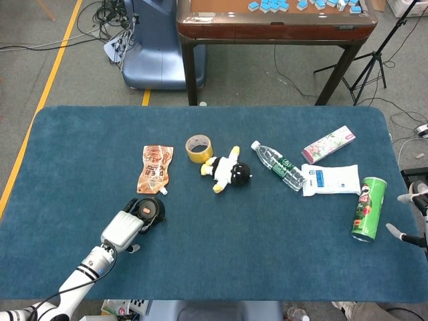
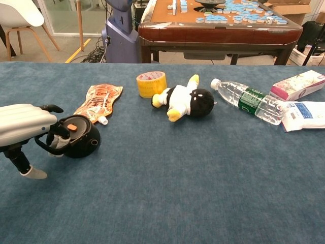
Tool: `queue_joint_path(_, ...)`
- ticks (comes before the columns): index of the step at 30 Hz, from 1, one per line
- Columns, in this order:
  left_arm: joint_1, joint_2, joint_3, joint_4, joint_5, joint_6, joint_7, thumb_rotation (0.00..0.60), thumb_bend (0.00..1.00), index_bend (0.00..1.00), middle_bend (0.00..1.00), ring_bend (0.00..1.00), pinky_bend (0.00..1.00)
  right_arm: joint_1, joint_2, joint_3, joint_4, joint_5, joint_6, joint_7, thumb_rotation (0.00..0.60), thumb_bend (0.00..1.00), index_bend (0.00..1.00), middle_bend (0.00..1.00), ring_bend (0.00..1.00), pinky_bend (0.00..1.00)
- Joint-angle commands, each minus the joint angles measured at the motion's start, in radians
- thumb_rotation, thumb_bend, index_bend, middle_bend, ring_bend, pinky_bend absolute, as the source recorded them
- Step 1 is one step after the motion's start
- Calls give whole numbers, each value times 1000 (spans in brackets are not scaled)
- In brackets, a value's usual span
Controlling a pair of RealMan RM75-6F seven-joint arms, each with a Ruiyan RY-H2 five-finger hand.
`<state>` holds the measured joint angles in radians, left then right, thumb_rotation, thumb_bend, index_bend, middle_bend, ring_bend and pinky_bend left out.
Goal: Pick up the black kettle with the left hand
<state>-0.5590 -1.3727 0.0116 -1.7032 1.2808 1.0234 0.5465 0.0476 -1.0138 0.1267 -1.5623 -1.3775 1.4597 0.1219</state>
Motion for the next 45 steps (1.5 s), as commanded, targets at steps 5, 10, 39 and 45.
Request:
queue_joint_path(5,-1,-6,5,2,-6,-5,0,600,116,545,554,433,0,-3,0,0,0,1,2,1,600,109,375,388,263,280)
queue_joint_path(10,3,-12,3,2,1,10,-6,600,116,548,561,437,0,-5,0,0,0,1,4,3,600,110,375,388,263,280)
queue_joint_path(39,31,-30,13,5,20,47,-7,600,116,523,564,439,0,-14,-1,-1,4,2,9,13,600,111,375,388,263,280)
queue_joint_path(45,37,-31,19,1,18,46,-11,600,116,548,565,442,0,-15,-2,0,6,2,10,15,600,110,375,388,263,280)
